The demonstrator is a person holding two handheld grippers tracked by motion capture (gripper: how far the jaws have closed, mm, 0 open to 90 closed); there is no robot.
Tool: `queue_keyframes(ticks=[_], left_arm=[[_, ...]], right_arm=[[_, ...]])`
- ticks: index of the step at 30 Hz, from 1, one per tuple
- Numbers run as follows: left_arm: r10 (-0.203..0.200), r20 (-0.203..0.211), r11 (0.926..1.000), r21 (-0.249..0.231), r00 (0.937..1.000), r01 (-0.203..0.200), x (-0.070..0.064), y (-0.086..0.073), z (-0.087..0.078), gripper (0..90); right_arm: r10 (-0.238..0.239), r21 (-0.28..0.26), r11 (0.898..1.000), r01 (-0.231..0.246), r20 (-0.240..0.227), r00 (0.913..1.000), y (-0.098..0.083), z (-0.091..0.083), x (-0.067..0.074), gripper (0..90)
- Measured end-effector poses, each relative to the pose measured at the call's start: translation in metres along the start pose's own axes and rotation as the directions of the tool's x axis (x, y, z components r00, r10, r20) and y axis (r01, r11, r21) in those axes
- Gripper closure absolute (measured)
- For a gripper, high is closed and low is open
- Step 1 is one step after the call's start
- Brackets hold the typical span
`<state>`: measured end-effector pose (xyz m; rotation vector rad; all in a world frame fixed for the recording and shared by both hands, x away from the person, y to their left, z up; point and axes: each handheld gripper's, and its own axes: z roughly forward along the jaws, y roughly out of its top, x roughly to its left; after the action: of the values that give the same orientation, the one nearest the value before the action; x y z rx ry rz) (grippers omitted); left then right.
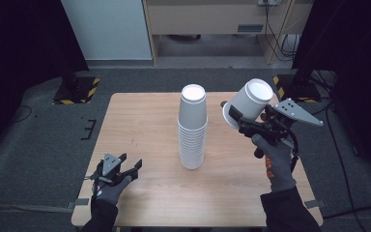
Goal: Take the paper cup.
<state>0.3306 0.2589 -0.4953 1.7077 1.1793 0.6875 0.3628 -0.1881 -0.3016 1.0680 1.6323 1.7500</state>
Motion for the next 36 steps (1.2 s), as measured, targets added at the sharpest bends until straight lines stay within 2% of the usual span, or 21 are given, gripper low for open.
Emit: queue_keyframes(ticks=[7, 21, 36], left_arm=[[0.004, 0.004, 1.0, -0.006, 1.0, -0.004, -0.002, 0.0, 0.001, 29.7], [0.007, 0.011, 0.9998, -0.019, 0.9999, -0.006, -0.008, 0.001, 0.001, 29.2], [0.022, 0.032, 0.9991, -0.038, 0.9992, -0.021, -0.016, 0.003, 0.001, 29.0]], right_arm=[[0.027, 0.033, 0.999, -0.028, 0.012, 0.9996, -0.021, -0.008, -0.011, 14.2], [0.075, 0.087, 0.993, -0.075, 0.007, 0.9972, -0.056, -0.023, -0.02, 14.2], [0.175, 0.128, 0.976, -0.174, 0.007, 0.9846, -0.093, -0.027, -0.032, 14.2]])
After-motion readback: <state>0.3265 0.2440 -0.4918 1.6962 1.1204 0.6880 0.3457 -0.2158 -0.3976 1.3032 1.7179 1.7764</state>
